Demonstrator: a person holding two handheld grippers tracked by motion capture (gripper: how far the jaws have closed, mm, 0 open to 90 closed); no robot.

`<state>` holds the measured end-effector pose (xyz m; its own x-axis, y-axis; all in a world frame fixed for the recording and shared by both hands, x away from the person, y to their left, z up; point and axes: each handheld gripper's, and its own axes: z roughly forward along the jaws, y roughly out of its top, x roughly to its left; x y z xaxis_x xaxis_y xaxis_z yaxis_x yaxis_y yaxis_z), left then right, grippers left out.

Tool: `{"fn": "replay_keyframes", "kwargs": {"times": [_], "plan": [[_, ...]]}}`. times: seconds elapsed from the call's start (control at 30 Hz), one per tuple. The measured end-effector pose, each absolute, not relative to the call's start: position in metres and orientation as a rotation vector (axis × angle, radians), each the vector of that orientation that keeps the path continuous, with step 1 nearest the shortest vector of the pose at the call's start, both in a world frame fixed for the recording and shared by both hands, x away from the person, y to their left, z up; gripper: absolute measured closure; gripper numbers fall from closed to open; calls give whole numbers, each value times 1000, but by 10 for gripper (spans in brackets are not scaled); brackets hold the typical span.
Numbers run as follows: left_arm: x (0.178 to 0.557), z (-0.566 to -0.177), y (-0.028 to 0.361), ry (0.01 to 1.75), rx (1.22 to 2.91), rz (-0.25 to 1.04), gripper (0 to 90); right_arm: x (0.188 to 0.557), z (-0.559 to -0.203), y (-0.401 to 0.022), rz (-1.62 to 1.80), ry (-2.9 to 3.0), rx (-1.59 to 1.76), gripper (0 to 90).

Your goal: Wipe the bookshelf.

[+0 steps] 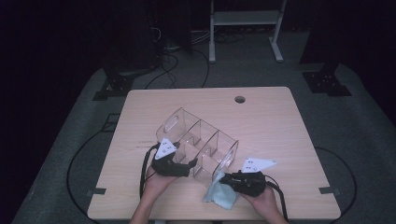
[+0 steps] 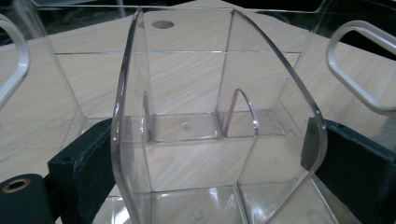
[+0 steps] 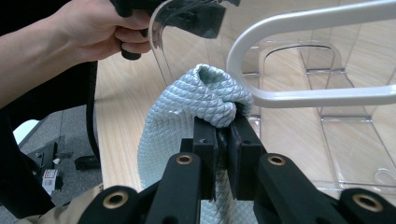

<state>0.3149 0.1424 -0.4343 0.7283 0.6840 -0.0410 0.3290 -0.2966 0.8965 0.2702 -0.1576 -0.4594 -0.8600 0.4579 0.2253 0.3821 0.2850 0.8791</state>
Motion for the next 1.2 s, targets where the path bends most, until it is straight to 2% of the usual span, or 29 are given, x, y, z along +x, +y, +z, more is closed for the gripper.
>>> {"fn": "replay_keyframes", "kwargs": {"times": [0.53,0.8,1.2], "plan": [[310,-432,125,705,1909,377,60,283,-456,-202,1600,2388,940,825],[310,-437,119,711,1922,374,60,267,-452,-202,1614,2406,906,825],[306,-437,116,684,1925,367,60,268,-452,-209,1606,2398,944,825]]}}
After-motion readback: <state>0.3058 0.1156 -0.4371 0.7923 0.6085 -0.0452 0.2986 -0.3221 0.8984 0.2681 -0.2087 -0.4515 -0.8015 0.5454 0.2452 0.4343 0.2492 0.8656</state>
